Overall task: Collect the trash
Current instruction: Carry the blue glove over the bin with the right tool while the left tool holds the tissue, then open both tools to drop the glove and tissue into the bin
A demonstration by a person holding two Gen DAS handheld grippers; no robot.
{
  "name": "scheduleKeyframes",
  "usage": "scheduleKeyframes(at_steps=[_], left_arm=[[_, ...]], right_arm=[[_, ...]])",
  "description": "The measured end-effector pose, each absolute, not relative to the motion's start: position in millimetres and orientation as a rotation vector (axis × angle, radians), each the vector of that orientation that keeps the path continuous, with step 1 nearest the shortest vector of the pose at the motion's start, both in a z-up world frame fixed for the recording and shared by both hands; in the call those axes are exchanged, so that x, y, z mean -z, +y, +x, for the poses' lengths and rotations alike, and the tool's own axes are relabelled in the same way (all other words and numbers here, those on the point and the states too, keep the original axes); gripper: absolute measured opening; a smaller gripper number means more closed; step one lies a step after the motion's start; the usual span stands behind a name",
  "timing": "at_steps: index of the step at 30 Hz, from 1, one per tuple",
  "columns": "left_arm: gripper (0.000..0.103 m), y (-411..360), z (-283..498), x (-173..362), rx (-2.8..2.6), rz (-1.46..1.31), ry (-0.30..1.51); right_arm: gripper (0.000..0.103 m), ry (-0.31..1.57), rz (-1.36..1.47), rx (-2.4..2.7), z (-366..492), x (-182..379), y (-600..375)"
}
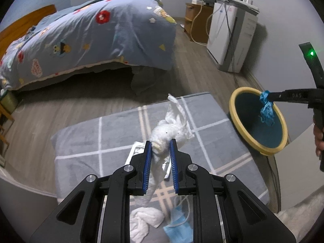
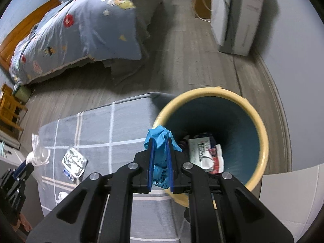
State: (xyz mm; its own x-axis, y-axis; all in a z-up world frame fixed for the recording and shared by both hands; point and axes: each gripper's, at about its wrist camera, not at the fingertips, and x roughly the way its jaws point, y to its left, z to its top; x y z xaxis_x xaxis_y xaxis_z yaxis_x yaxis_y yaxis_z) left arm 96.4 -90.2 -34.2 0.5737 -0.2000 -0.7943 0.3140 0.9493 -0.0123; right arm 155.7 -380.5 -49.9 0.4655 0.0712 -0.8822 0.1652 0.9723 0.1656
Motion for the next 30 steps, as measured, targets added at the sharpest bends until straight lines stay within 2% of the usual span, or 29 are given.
scheduleKeyframes(at_steps=[10,30], left_arm=[[0.018,-136,91,42,0.369,0.231,0.883],[0.018,-291,88,86,0.604,0.299,0.936]], right_arm=[[0.011,1.094,0.217,0.158,150,51,-441],[0.011,1.238,0.334,0.235,158,115,-502]])
